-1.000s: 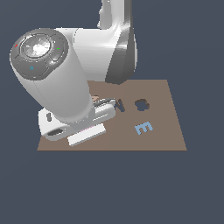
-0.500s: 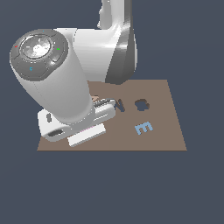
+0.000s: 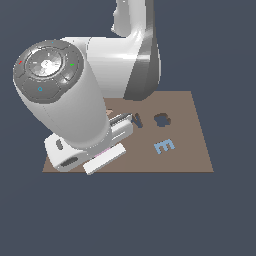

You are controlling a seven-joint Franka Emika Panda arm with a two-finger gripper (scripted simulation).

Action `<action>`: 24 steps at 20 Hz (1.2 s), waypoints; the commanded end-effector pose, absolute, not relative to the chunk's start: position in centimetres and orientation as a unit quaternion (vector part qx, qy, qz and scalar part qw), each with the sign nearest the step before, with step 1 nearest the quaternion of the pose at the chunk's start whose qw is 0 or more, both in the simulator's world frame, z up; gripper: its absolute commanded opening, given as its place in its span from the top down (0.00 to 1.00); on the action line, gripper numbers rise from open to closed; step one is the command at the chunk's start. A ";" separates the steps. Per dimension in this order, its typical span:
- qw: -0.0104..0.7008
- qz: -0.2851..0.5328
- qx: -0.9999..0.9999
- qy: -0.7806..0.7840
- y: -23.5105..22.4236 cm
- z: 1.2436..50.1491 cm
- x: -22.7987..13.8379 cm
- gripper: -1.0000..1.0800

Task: Insert a designated object into the corresponding slot on a board.

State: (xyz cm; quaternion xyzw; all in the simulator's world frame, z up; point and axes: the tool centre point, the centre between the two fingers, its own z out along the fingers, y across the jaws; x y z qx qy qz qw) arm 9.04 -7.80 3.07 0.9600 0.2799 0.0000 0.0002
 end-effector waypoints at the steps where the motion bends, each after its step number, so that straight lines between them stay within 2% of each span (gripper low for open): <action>1: 0.000 0.000 0.951 0.308 -7.4 3.1 9.6 1.00; 10: 0.001 0.000 0.894 0.447 -5.1 3.2 12.0 1.00; 24: 0.001 0.001 0.722 0.691 1.3 3.5 14.2 1.00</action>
